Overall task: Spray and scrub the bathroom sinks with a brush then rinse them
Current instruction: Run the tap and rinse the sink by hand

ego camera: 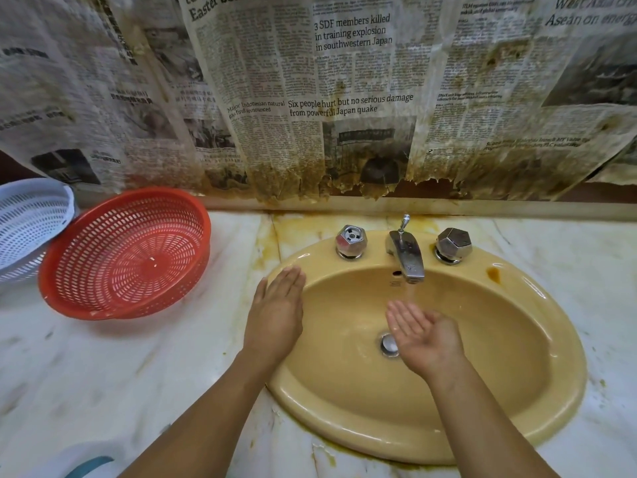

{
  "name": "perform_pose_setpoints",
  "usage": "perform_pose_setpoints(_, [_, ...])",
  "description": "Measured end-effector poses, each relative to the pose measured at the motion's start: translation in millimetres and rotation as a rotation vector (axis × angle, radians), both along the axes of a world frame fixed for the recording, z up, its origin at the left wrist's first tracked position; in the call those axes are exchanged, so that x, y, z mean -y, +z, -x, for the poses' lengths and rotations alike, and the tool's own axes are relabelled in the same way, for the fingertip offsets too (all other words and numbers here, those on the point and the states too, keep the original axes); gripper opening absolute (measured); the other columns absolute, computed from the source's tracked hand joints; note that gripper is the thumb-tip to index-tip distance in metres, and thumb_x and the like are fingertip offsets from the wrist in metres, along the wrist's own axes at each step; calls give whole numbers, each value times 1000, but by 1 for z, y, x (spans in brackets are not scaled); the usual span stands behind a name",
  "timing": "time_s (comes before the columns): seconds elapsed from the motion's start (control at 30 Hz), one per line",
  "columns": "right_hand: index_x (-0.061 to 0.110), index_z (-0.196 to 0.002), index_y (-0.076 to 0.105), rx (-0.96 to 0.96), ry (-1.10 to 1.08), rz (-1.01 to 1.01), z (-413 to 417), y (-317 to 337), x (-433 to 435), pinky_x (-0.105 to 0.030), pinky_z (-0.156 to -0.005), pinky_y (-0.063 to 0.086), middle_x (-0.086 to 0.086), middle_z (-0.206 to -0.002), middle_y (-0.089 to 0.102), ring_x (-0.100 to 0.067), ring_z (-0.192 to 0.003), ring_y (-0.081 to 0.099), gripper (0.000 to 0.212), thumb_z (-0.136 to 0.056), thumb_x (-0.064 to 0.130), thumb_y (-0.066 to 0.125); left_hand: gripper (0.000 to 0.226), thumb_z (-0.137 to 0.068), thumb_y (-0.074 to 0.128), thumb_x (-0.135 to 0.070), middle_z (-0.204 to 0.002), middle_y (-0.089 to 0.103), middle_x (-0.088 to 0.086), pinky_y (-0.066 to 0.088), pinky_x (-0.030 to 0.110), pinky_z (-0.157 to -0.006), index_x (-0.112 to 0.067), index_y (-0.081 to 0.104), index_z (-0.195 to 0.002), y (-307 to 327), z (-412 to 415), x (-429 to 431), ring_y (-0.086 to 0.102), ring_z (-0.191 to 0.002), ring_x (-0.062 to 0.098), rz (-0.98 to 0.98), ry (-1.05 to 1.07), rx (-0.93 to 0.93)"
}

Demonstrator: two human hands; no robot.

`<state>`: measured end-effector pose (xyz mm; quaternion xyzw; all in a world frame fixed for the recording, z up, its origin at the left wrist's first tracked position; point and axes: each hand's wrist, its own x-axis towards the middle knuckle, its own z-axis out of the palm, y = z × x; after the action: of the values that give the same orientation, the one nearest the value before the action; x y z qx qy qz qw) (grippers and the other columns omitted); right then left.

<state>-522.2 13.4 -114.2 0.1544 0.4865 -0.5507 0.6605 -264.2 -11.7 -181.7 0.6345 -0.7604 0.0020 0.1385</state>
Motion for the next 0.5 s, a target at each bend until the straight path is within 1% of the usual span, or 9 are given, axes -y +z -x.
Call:
perform_pose_setpoints(0.07, [-5, -135, 54, 5, -48, 0, 9, -2, 0, -43, -104, 50, -24, -123, 66, -37, -112, 65, 42, -108, 20, 33, 58, -98, 59, -18, -163, 41, -2, 28, 49, -123, -18, 46, -154, -1, -2, -1, 38, -150, 17, -37, -5, 18])
perform_pose_setpoints(0.13, [-4, -136, 54, 12, -50, 11, 10, -1, 3, -42, -99, 52, -23, -122, 66, -36, -106, 67, 41, -108, 19, 34, 63, -102, 49, -20, -171, 22, -4, 19, 49, -126, -19, 29, -162, 2, -4, -1, 20, -157, 13, -95, -27, 45])
perform_pose_setpoints(0.2, [-5, -138, 52, 22, 2, 32, 1, 1, 9, -42, -97, 52, -24, -121, 66, -36, -104, 67, 40, -109, 18, 37, 70, -103, 41, -24, -173, 0, -7, 9, 49, -127, -22, 9, -166, 7, -4, 2, 1, -159, 10, -156, -47, 66])
perform_pose_setpoints(0.27, [-7, -135, 53, 33, 98, 88, -17, 9, 17, -43, -98, 51, -26, -125, 64, -36, -104, 66, 36, -107, 14, 42, 77, -102, 41, -27, -172, -13, -9, 5, 49, -127, -23, -3, -166, 13, -3, 5, -10, -158, 8, -193, -57, 84])
perform_pose_setpoints(0.33, [-10, -126, 57, 8, 222, 175, -40, 23, 26, -42, -102, 51, -26, -131, 62, -35, -109, 66, 32, -107, 12, 43, 82, -101, 44, -31, -171, -17, -10, 4, 49, -127, -23, -7, -165, 15, -3, 6, -14, -158, 8, -219, -67, 95])
perform_pose_setpoints(0.37, [-11, -121, 59, -18, 295, 225, -53, 31, 31, -42, -105, 50, -25, -130, 63, -34, -113, 66, 31, -106, 12, 43, 84, -100, 45, -33, -171, -18, -10, 4, 50, -127, -24, -7, -165, 16, -4, 7, -14, -157, 8, -236, -72, 94])
perform_pose_setpoints(0.43, [-13, -123, 58, -68, 411, 313, -74, 48, 38, -43, -109, 48, -23, -127, 65, -34, -120, 64, 33, -106, 11, 42, 82, -99, 45, -34, -172, -14, -10, 7, 50, -127, -25, -2, -166, 16, -6, 9, -13, -158, 8, -257, -79, 85])
perform_pose_setpoints(0.5, [-11, -129, 55, -107, 456, 339, -86, 56, 41, -42, -107, 50, -26, -127, 65, -35, -121, 64, 34, -107, 11, 41, 76, -101, 44, -33, -173, -6, -9, 12, 52, -127, -26, 5, -165, 18, -8, 11, -10, -158, 8, -266, -86, 74])
